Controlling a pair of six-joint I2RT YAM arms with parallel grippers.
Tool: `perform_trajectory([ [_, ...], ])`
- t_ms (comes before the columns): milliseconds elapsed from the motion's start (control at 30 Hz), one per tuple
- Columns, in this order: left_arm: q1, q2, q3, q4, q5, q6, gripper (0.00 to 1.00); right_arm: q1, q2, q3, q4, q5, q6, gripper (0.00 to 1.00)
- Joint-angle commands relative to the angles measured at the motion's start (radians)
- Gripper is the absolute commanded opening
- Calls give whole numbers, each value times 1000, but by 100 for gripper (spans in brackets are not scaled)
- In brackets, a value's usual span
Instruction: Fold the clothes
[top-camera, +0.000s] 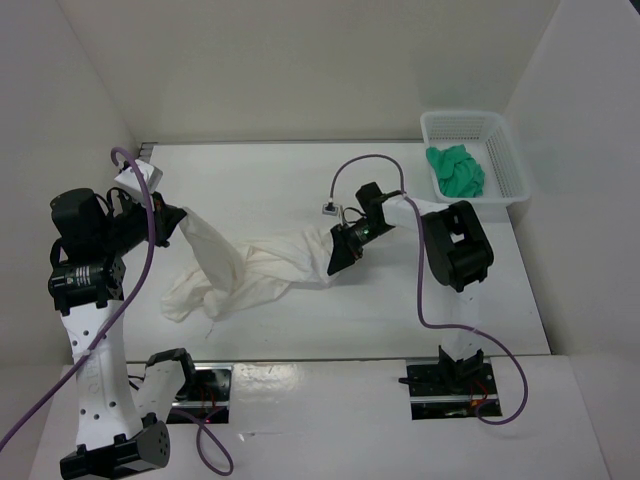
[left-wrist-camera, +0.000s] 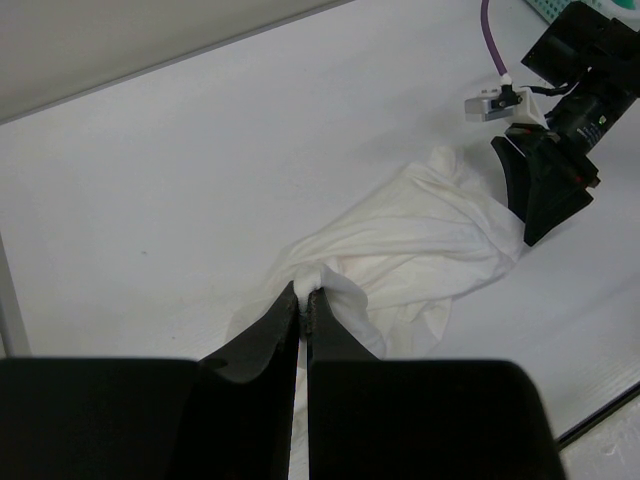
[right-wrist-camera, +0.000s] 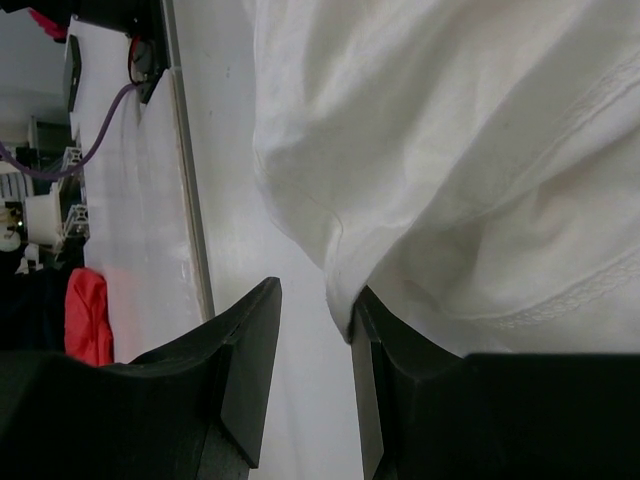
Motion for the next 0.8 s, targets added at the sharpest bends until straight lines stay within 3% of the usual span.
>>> perform_trajectory([
  [0,6,-13,30,22,30,18,0,17,15,42,-22,-18,-22,42],
  [100,6,-13,30,22,30,18,0,26,15,42,-22,-7,-22,42],
  [267,6,-13,30,22,30,18,0,26,24,42,-13,-7,-31,32],
  [400,6,-13,30,22,30,18,0,26,24,42,-25,-7,-40,10],
  [433,6,-13,30,22,6,18,0,26,13,42,-34,-7,-51,0],
  [667,6,-3,84,22,-80,-2,0,-9,-170,126,-71,68,-18,0],
  [767,6,8,138,22,-128,-22,0,-102,-282,233,-62,122,31,0],
])
